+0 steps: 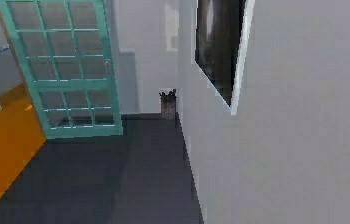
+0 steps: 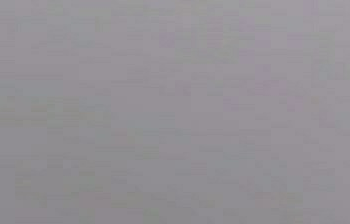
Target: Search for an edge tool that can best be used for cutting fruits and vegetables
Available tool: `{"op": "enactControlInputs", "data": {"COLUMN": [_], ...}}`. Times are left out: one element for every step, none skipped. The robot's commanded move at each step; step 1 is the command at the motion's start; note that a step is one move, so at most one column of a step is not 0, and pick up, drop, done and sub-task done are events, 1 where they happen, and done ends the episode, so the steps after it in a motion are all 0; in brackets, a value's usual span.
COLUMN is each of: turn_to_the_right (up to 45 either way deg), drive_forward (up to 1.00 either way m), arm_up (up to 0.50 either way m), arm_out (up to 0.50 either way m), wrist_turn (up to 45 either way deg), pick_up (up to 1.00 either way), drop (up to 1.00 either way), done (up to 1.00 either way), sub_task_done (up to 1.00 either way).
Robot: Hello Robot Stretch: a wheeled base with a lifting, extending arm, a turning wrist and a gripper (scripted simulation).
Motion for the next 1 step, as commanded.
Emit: {"op": "enactControlInputs", "data": {"turn_to_the_right": [0.0], "drive_forward": [0.15], "arm_up": [0.00], "arm_out": [0.00], "wrist_turn": [0.0], "pick_up": [0.00], "drop": [0.00], "done": [0.00], "sub_task_done": [0.00]}}
